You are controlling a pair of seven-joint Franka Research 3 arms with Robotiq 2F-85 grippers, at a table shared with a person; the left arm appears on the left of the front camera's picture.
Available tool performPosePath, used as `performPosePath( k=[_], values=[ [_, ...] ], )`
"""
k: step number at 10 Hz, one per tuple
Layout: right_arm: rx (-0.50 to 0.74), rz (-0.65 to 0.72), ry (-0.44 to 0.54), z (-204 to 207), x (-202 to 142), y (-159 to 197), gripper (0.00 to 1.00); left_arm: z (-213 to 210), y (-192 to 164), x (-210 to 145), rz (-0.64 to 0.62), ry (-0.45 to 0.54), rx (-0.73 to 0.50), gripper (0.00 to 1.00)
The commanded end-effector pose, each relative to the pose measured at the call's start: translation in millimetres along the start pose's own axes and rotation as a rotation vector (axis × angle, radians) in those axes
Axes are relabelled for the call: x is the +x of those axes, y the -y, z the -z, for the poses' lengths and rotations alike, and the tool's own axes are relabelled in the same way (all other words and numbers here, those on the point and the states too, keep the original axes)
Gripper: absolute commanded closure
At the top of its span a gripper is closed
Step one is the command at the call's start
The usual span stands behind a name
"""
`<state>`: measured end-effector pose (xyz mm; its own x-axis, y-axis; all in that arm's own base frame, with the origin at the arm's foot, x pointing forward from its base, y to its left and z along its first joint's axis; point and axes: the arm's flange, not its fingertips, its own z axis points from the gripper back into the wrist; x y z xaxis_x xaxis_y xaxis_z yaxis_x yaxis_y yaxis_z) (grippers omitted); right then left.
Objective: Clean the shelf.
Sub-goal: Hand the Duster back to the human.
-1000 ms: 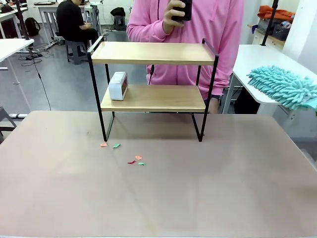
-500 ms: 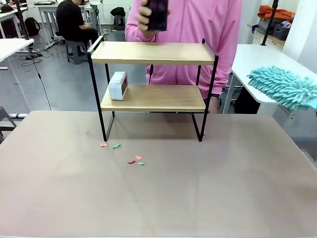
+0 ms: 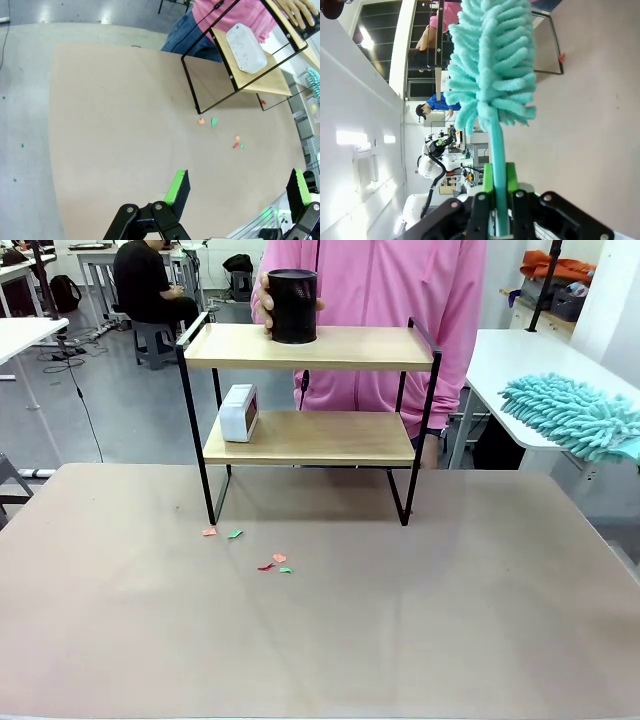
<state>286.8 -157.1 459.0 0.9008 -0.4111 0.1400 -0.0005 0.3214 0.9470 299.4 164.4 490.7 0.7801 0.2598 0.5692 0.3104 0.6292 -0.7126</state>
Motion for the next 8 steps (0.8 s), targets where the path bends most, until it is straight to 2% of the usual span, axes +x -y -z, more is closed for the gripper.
performPosePath(
  k=[1, 3, 4, 5, 6, 7, 8],
  values=[
    [0.003, -0.021, -0.006, -1.3, 3.2, -2.1, 0.88, 1.6, 0.2, -0.6, 0.017, 0.021, -0.017, 0.00],
    [0.000, 0.000, 0.000, 0.0, 0.0, 0.0, 0.88, 0.0, 0.0, 0.0, 0.000, 0.000, 0.000, 0.00],
    [-0.026, -0.024, -0.002, -0.6, 11.1, -22.0, 0.88, 2.9, 22.1, 12.5, 0.043, -0.074, -0.191, 0.00],
    [0.088, -0.150, -0.051, -11.0, 17.1, -60.5, 0.88, 14.8, 50.1, 25.0, 0.106, -0.107, -0.248, 0.00],
    [0.175, -0.277, -0.111, -25.5, 14.0, -103.2, 0.88, 33.7, 86.1, 32.8, 0.169, -0.191, -0.363, 0.00],
    [0.241, -0.389, -0.233, -32.4, 1.2, -133.9, 0.88, 54.8, 114.1, 31.1, 0.211, -0.270, -0.431, 0.00],
    [0.219, -0.483, -0.462, -26.9, -18.9, -151.3, 0.88, 80.8, 138.8, 20.4, 0.247, -0.378, -0.488, 0.00]
  ],
)
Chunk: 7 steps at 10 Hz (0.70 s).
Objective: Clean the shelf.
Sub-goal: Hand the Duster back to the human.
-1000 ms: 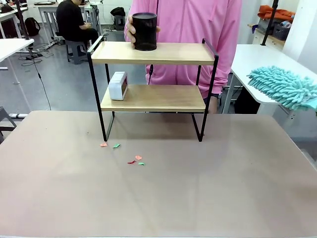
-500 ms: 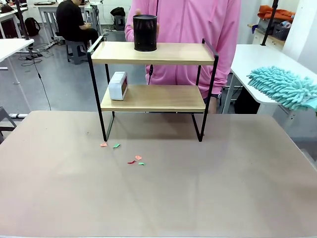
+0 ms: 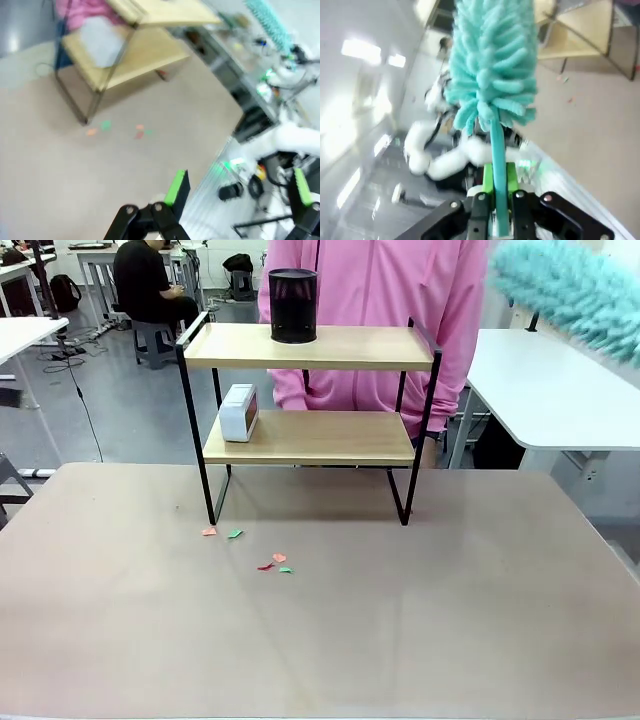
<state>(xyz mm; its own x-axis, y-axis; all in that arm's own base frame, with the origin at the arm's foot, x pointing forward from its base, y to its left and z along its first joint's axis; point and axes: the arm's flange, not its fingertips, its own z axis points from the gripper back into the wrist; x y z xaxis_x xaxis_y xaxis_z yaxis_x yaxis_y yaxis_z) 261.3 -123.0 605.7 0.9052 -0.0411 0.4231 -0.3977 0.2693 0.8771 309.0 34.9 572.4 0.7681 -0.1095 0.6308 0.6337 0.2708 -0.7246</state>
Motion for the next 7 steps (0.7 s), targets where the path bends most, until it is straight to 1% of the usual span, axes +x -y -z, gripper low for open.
performPosePath(
  k=[1, 2, 3, 4, 5, 6, 7],
  values=[
    [0.079, -0.186, -0.411, 16.8, -15.2, -13.8, 0.88, 47.4, 5.8, 0.7, 0.025, -0.162, -0.112, 0.00],
    [0.075, -0.281, -0.632, 44.5, -33.6, -19.2, 0.88, 85.1, 16.4, -6.8, 0.031, -0.222, -0.148, 0.00],
    [0.113, -0.369, -0.844, 72.1, -56.1, -21.1, 0.88, 119.1, 22.7, -14.7, 0.033, -0.233, -0.134, 0.00],
    [0.085, -0.403, -0.913, 85.0, -68.4, -17.0, 0.88, 131.8, 21.1, -17.7, 0.000, -0.226, -0.183, 0.00],
    [-0.012, -0.339, -0.738, 77.6, -72.9, -7.6, 0.88, 116.1, 8.5, -19.8, -0.059, -0.244, -0.155, 0.00],
    [0.068, -0.182, -0.641, 84.1, -57.4, -27.3, 0.88, 126.3, 23.5, -15.5, 0.007, -0.266, -0.161, 0.00],
    [0.068, -0.182, -0.641, 84.1, -57.4, -27.3, 0.88, 126.3, 23.5, -15.5, 0.007, -0.266, -0.161, 0.00]
  ],
)
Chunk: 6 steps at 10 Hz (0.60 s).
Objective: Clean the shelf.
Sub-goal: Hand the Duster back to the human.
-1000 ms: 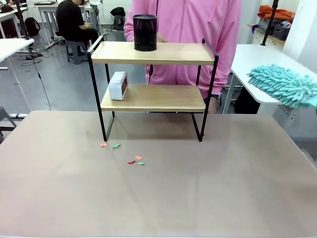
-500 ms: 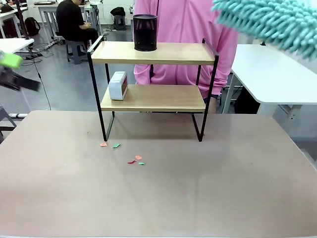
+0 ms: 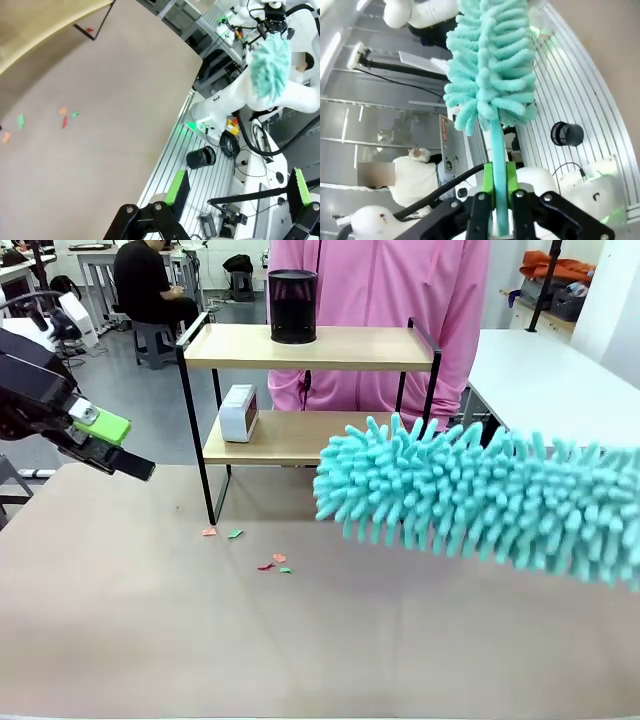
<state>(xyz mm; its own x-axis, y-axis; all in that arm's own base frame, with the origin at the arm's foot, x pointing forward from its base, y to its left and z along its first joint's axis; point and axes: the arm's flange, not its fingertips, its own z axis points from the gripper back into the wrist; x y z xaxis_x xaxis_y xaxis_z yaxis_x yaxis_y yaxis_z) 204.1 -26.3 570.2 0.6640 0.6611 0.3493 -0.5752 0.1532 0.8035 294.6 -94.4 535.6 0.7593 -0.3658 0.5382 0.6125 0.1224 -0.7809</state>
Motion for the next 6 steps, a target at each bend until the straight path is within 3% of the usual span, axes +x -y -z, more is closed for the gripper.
performPosePath(
  k=[1, 3, 6],
  values=[
    [-0.008, -0.009, -0.030, 4.9, 1.0, 0.2, 0.88, 2.0, -2.5, -1.4, -0.007, -0.003, -0.004, 0.00],
    [-0.018, -0.095, -0.188, 20.9, 57.3, -0.3, 0.88, 38.6, 0.4, 24.9, 0.049, -0.052, -0.063, 0.00],
    [-0.012, -0.095, -0.362, 46.4, 118.9, 2.6, 0.88, 81.4, -11.3, 40.1, 0.030, -0.103, -0.169, 0.00]
  ],
)
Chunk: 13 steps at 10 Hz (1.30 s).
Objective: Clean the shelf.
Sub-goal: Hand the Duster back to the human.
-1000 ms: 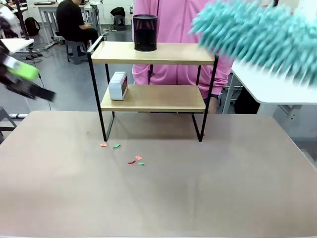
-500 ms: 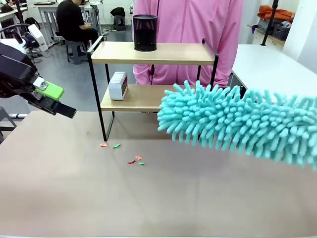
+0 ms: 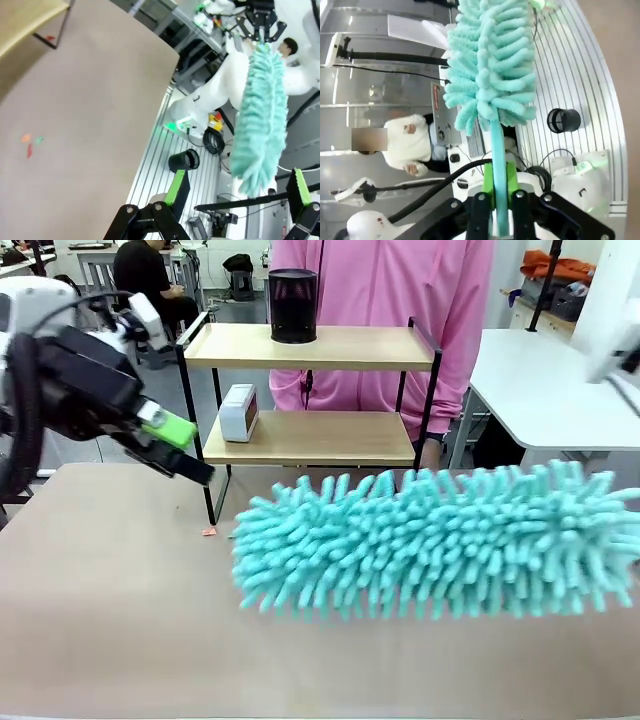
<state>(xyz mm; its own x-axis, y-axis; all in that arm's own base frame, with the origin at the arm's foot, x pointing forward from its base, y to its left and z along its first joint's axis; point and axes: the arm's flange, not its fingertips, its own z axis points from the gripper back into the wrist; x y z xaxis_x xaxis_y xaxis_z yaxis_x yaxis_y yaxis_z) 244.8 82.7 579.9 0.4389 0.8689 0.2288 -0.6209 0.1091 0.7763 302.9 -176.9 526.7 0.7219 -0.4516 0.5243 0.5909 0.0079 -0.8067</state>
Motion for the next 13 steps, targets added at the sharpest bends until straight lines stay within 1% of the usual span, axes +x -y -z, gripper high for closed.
performPosePath(
  k=[1, 2, 3, 4, 6, 8, 10, 11, 13],
  values=[
    [-0.007, -0.028, -0.062, -7.1, 29.7, 6.2, 0.88, 19.7, -13.8, 11.5, 0.007, -0.073, -0.057, 0.00],
    [-0.040, -0.001, -0.063, 2.6, 47.6, 7.7, 0.88, 41.3, -16.2, 13.5, 0.013, -0.138, -0.093, 0.00],
    [-0.032, -0.014, -0.108, 14.3, 62.4, 9.8, 0.88, 65.5, -20.0, 15.9, 0.015, -0.211, -0.100, 0.00],
    [-0.017, -0.023, -0.121, 17.9, 68.2, 13.1, 0.88, 82.4, -21.8, 17.0, 0.018, -0.249, -0.116, 0.00],
    [-0.003, -0.008, -0.084, 16.3, 68.5, 20.0, 0.88, 101.4, -20.6, 14.9, 0.027, -0.322, -0.145, 0.00],
    [0.030, -0.006, -0.044, 11.1, 66.5, 25.9, 0.88, 110.0, -18.0, 5.3, 0.060, -0.377, -0.166, 0.00],
    [0.049, 0.004, -0.020, 8.9, 65.2, 32.7, 0.88, 120.7, -13.4, -7.6, 0.116, -0.404, -0.207, 0.00],
    [0.058, 0.011, -0.009, 8.9, 64.1, 35.5, 0.88, 124.4, -9.7, -11.8, 0.149, -0.413, -0.214, 0.00],
    [0.062, 0.015, -0.004, 9.6, 63.4, 37.4, 0.88, 126.0, -9.4, -11.6, 0.163, -0.417, -0.196, 0.00]
  ],
)
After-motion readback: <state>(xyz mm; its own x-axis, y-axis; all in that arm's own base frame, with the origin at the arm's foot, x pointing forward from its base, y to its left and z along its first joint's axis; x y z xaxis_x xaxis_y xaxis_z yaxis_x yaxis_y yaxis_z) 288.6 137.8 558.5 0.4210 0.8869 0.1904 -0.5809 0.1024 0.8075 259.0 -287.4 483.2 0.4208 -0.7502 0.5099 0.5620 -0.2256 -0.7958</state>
